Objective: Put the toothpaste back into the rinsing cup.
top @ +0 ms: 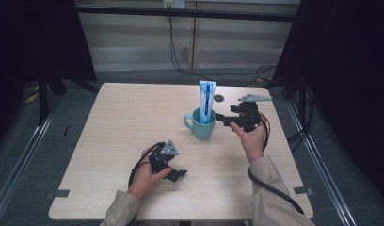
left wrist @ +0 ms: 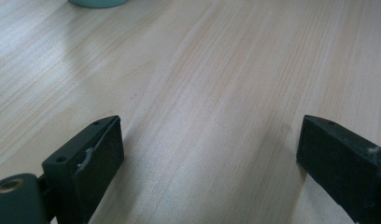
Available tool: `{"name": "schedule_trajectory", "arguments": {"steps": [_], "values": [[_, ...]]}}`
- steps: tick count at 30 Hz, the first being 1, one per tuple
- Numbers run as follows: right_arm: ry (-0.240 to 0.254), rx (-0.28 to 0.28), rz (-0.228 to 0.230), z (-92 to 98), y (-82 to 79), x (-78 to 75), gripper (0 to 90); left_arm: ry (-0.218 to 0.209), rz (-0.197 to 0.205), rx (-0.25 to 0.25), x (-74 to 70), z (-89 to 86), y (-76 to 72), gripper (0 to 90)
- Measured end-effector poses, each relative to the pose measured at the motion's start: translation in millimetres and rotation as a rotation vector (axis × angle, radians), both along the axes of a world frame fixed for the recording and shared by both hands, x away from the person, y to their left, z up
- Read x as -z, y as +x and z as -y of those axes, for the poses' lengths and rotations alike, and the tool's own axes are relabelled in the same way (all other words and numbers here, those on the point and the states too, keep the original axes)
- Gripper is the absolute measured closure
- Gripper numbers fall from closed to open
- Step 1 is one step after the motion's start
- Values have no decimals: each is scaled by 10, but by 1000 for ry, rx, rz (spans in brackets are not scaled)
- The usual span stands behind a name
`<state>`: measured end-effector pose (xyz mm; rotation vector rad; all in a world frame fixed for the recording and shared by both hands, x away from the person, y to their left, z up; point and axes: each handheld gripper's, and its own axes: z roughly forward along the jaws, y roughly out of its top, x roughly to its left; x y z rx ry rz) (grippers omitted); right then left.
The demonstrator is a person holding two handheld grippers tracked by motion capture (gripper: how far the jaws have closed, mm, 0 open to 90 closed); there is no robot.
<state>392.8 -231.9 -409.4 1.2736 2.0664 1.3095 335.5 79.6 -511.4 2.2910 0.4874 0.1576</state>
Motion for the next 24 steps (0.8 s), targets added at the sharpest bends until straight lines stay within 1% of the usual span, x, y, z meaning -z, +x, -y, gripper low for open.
{"name": "schedule_trajectory", "arguments": {"steps": [4, 10, 17, 24], "values": [[-6, -7, -2, 32, -36, 9, 203, 2, 0, 2, -1, -1, 1, 71], [0, -12, -11, 75, -77, 26, 203, 2, 0, 1, -1, -1, 1, 71], [5, -23, -12, 71, -136, 47, 200, 5, 2, 4, -2, -3, 2, 71], [-19, -43, -17, 61, -183, 62, 195, 2, 1, 1, -1, -1, 1, 71]]}}
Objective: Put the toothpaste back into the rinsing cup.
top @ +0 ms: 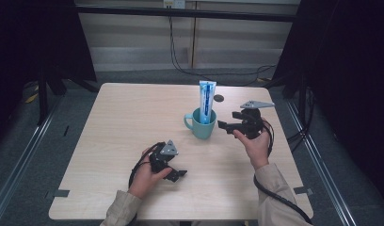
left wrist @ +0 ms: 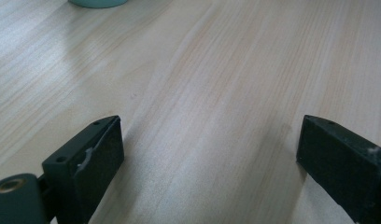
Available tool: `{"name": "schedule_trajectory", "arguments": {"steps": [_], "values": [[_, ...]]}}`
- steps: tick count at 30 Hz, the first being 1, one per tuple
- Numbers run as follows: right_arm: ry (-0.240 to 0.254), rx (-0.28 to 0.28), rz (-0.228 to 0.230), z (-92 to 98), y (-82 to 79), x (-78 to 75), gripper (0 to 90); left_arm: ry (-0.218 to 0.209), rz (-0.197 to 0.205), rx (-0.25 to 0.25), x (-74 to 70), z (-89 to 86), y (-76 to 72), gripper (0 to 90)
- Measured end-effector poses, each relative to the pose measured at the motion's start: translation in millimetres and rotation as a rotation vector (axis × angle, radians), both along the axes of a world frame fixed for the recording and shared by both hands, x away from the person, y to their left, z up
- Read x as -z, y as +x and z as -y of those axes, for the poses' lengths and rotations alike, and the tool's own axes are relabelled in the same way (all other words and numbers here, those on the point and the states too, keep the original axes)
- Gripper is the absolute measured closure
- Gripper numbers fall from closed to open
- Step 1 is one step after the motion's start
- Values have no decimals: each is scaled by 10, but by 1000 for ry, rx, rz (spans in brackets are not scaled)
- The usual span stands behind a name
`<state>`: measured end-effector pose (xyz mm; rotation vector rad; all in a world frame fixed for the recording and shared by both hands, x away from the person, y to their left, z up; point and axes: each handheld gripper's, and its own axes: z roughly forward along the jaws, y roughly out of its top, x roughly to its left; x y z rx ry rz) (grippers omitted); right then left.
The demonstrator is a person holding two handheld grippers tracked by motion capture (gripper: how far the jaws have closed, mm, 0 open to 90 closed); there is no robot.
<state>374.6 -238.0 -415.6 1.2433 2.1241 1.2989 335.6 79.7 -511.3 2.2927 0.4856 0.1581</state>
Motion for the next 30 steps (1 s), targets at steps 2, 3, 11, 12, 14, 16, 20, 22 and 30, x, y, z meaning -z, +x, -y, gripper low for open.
{"name": "schedule_trajectory", "arguments": {"steps": [2, 3, 11, 12, 14, 16, 20, 22, 30], "values": [[3, 1, -2, -1, -13, 4, 194, 0, 0, 0, 0, 0, 0, 71], [1, -3, -2, 1, -17, 9, 193, 3, 1, 2, -1, -2, 2, 71], [-19, -25, -2, -8, -69, 32, 187, 0, 0, 0, 0, 0, 0, 71], [-24, -29, -3, -9, -79, 39, 187, 3, 1, 2, -1, -1, 1, 71], [-21, -31, -4, 3, -91, 53, 186, 0, 0, 0, 0, 0, 0, 71], [-22, -34, -7, 10, -100, 63, 184, 0, 0, 0, 0, 0, 0, 71], [-41, -38, -11, 14, -125, 85, 181, 3, 1, 3, -1, -2, 2, 71], [-44, -46, -13, 17, -143, 93, 178, 0, 0, 1, 0, 0, 0, 71], [-42, -58, -20, 58, -206, 138, 173, 0, 0, 0, 0, 0, 0, 71]]}}
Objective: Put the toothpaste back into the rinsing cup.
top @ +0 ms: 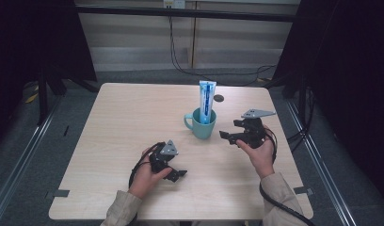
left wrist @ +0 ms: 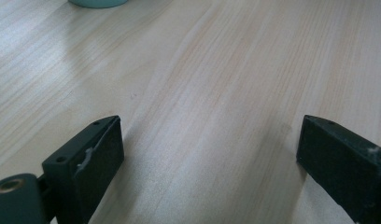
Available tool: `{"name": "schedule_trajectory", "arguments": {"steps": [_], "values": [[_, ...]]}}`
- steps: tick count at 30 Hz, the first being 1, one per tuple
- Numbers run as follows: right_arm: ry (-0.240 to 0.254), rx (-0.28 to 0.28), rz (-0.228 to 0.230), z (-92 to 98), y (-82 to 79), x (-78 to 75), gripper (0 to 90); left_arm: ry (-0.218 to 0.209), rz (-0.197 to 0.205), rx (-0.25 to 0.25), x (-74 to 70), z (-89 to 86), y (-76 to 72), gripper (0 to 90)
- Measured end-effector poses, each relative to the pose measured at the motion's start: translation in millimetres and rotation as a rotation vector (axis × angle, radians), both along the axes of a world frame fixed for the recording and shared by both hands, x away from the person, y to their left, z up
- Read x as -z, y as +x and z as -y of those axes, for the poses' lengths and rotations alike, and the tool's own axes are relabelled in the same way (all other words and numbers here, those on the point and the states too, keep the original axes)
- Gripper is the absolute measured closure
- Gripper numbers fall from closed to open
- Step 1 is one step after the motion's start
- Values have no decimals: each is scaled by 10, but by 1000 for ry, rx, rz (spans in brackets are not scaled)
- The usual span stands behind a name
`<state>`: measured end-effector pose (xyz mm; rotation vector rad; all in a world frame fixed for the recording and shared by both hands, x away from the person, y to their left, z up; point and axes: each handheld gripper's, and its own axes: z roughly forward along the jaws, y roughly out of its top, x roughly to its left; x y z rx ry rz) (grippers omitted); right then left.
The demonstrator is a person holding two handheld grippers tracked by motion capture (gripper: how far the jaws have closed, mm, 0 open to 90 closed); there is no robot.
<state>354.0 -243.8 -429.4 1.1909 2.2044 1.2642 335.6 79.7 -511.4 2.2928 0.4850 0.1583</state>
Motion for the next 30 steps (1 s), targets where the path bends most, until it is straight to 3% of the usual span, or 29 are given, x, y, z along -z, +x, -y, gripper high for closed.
{"name": "schedule_trajectory", "arguments": {"steps": [30], "values": [[-37, -30, -32, 146, -229, 254, 168, -1, 0, -1, 0, 1, -1, 71]]}}
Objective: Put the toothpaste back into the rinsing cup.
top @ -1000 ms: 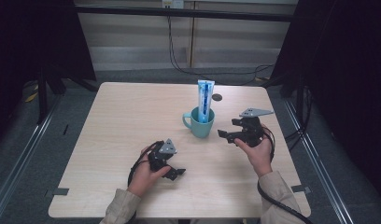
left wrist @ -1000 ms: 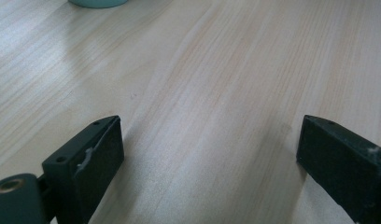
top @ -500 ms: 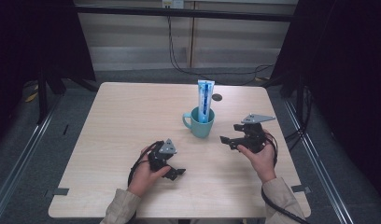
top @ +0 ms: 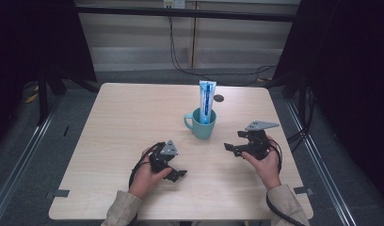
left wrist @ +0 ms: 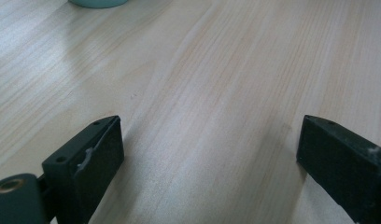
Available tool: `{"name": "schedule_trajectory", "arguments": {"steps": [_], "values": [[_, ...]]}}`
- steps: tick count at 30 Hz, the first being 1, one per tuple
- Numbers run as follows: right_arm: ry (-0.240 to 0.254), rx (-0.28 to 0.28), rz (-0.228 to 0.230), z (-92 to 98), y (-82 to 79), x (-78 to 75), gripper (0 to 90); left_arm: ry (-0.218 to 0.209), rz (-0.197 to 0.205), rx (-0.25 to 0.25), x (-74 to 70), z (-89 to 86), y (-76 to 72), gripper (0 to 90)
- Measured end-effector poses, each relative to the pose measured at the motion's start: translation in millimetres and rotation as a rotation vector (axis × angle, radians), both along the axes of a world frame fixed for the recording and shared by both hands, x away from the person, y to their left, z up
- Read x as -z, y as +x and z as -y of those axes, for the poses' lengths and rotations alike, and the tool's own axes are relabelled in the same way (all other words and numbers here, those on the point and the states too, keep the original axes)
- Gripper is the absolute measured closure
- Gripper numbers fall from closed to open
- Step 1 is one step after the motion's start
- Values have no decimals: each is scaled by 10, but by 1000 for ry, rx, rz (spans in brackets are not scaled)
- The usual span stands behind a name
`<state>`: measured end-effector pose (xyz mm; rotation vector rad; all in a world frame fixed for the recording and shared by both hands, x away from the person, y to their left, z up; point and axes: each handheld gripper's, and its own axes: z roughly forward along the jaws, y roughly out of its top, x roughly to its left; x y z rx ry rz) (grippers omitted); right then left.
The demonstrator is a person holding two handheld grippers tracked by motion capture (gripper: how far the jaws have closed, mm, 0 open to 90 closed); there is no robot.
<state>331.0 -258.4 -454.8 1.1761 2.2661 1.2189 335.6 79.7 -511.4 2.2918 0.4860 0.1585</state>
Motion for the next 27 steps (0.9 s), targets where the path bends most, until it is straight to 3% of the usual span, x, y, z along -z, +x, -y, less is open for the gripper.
{"name": "schedule_trajectory", "arguments": {"steps": [12, 27], "values": [[-3, -4, -32, 50, -102, 201, 167, 0, 0, 0, 0, 0, 0, 70], [-70, -10, -72, 90, -207, 436, 157, 3, 1, 2, -1, -1, 1, 71]]}}
